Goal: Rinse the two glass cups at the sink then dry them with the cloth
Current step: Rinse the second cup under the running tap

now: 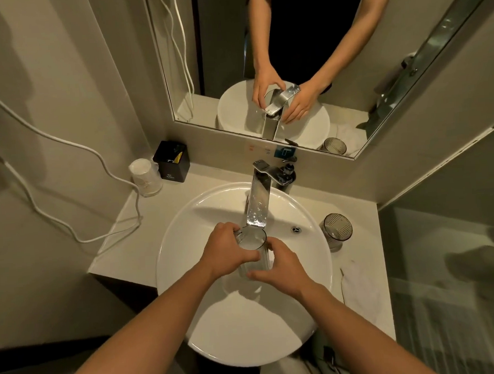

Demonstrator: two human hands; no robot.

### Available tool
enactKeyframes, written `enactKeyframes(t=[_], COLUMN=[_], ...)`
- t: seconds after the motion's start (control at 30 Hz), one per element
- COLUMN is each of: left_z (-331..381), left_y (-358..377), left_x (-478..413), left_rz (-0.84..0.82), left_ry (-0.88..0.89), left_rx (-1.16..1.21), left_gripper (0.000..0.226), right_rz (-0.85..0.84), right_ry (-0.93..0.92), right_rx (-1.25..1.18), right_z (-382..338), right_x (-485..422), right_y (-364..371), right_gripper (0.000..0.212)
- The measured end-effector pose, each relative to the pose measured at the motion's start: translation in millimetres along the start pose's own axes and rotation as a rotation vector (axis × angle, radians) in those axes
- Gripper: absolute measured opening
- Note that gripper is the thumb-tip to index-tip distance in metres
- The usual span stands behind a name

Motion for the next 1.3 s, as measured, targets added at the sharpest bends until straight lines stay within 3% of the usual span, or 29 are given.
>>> enactKeyframes(t=[0.17, 0.27, 0.37, 0.43, 0.53, 0.77, 0.9, 1.07, 1.17, 1.3], left_z=[-1.6, -6.2, -7.3, -3.6, -1.3, -13.1, -26.5, -30.3, -30.1, -30.5], left_y=[1.1, 6.0, 6.2, 4.1, -1.5, -6.2, 3.4, 9.0, 8.1, 8.0], left_x=[1.8, -5.3, -6.9, -4.8, -6.5, -7.9, -7.8, -8.4, -10.4, -9.3], left_rz=[0.046, -0.078, -0.269, -0.337, -0.291, -0.125, -0.199, -0.361, -0.316, -0.216], left_ry=[-0.069, -0.019, 0.054, 0.098, 0.104, -0.084, -0.175, -0.142, -0.15, -0.193], left_rx=[0.009, -0.032, -0.074, -0.077, -0.033, 0.122, 0.214, 0.295, 0.357, 0.403], left_gripper=[0.074, 0.071, 0.095, 0.092, 0.074, 0.073, 0.073, 0.066, 0.053, 0.053], right_rz=[0.106, 0.092, -0.002, -0.082, -0.134, 0.006, 0.011, -0.131, -0.168, -0.142], right_ry=[0.022, 0.03, 0.041, 0.034, 0.0, 0.018, 0.027, 0.057, 0.049, 0.06], right_rx=[0.178, 0.118, 0.01, -0.04, -0.039, -0.039, -0.016, -0.137, -0.136, -0.172], right_z=[1.0, 7.4, 13.5, 13.5, 7.8, 3.7, 0.2, 12.8, 12.2, 10.5], right_x=[-2.2, -6.7, -6.3, -7.8, -11.4, -5.2, -8.2, -12.8, -15.4, -14.5], right_y=[8.3, 9.9, 10.0, 11.2, 9.7, 2.6, 3.1, 2.8, 1.1, 1.9], right_gripper=[0.069, 0.066, 0.077, 0.083, 0.084, 0.092, 0.081, 0.071, 0.069, 0.07])
Point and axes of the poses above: each hand's wrist, its own x-axis away from the middle knuckle, its own y-axis out of the palm, z = x × y, the point moved 10 cm from there along -x, towards the middle knuckle, and after that the axes turned 4 degrees about -y, right-handed, at the moved point
